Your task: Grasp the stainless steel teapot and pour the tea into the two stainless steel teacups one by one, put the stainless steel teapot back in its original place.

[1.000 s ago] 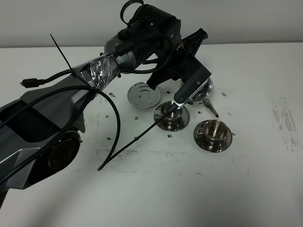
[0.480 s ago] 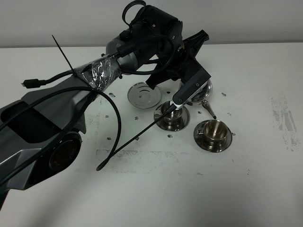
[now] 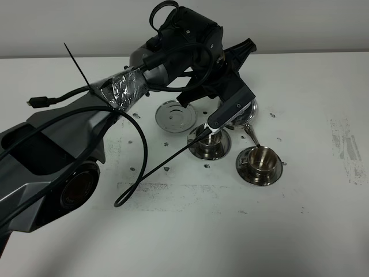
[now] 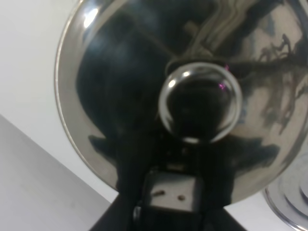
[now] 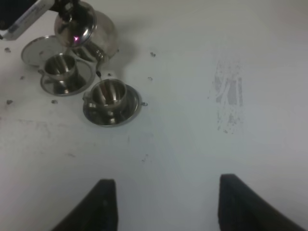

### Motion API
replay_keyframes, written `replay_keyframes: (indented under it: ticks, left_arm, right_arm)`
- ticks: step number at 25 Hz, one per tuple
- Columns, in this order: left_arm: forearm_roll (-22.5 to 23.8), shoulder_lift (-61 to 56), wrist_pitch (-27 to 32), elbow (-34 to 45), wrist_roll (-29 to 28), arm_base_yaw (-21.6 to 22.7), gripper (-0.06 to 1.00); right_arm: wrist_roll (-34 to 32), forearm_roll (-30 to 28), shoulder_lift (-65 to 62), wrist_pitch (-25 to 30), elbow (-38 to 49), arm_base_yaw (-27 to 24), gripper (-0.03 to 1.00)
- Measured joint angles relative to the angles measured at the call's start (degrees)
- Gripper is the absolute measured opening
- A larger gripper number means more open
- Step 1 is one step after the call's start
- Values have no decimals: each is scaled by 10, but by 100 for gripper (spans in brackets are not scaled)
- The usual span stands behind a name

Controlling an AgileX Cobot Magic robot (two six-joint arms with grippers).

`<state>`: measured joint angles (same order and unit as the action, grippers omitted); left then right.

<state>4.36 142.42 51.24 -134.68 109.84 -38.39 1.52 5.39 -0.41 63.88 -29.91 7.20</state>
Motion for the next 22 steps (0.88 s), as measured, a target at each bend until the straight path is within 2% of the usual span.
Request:
replay_keyframes:
  ticks: [22]
  left_arm:
    - [9,0,0,0,9,-14,19]
  right_arm:
    - [0,0,0,0,0,0,45]
